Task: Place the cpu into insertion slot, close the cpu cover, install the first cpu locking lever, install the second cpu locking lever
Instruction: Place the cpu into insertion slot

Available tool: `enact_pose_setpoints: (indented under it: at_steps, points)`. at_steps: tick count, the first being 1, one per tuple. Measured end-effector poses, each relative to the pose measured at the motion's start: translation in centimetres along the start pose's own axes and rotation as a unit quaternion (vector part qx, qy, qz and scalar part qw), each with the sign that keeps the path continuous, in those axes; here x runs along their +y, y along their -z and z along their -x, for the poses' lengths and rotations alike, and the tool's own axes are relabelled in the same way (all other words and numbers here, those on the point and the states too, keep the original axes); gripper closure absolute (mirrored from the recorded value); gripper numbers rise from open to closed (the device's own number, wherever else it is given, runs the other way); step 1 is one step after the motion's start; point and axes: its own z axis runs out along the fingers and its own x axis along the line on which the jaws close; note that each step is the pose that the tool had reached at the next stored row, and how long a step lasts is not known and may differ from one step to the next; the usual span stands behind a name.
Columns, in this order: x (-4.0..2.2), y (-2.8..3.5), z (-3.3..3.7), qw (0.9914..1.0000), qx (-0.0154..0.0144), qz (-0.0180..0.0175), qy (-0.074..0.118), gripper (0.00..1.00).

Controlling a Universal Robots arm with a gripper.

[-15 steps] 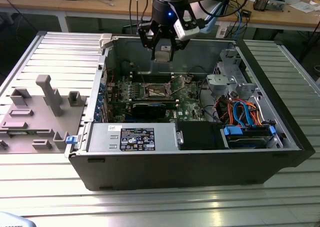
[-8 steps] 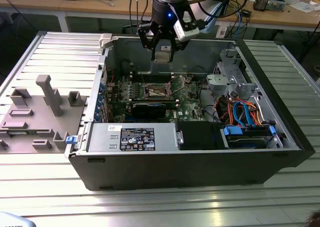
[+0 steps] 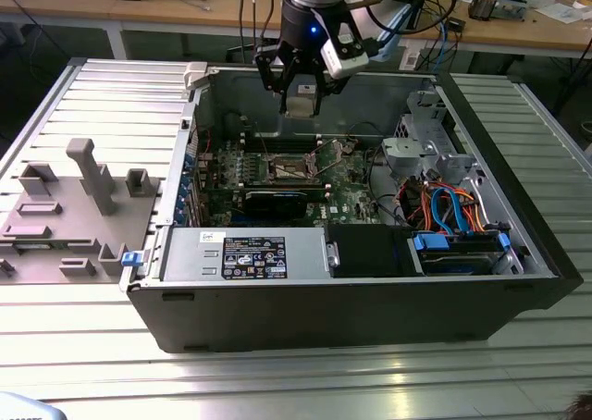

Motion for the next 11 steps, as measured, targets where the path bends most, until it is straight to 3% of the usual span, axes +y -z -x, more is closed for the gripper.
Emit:
enact_pose_setpoints:
  at_steps: [11]
  points:
    - [-0.03,-0.29,0.01,1.0,0.0,0.0,0.0,0.45]
